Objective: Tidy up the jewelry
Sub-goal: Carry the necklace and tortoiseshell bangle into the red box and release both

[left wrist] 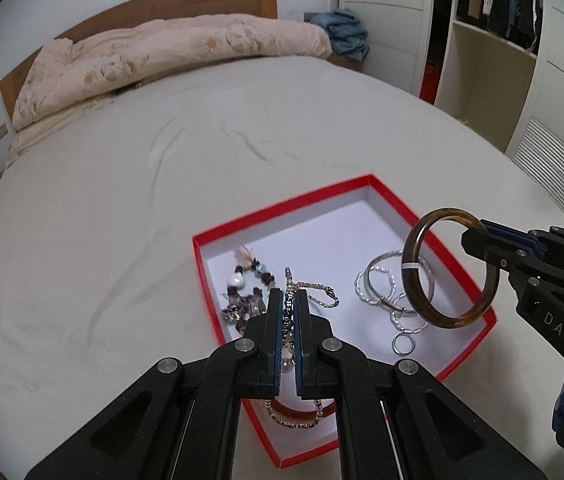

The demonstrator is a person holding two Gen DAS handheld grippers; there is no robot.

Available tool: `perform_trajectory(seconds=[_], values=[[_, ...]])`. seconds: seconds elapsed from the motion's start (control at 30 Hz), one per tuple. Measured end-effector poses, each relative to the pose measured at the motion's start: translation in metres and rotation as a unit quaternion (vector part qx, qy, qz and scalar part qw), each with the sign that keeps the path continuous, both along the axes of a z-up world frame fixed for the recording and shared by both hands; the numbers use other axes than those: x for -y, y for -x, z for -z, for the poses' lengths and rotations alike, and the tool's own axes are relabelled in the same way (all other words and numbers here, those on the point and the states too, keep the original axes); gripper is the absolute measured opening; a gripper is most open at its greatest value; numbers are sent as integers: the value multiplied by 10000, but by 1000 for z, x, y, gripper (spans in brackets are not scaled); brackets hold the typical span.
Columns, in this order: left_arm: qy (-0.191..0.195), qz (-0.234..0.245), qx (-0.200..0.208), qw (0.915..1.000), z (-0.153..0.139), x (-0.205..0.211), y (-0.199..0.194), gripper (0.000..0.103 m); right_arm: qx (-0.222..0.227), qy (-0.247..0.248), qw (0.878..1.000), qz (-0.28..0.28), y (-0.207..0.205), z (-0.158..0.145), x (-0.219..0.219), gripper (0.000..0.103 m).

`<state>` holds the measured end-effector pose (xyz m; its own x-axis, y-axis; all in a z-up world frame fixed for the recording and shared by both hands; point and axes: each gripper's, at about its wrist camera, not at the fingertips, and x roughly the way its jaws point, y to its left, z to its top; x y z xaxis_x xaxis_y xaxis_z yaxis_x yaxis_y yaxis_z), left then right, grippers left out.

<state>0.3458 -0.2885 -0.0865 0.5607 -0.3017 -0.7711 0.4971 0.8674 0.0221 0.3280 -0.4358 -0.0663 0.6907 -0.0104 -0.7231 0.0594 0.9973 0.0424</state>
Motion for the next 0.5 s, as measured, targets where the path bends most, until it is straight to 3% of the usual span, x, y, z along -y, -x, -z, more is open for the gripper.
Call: perform_trajectory(seconds=[0.5], values=[[-227,-241,-421,9986,45,0,-16,5,-359,64,9993,-57,-2,33,0,9]])
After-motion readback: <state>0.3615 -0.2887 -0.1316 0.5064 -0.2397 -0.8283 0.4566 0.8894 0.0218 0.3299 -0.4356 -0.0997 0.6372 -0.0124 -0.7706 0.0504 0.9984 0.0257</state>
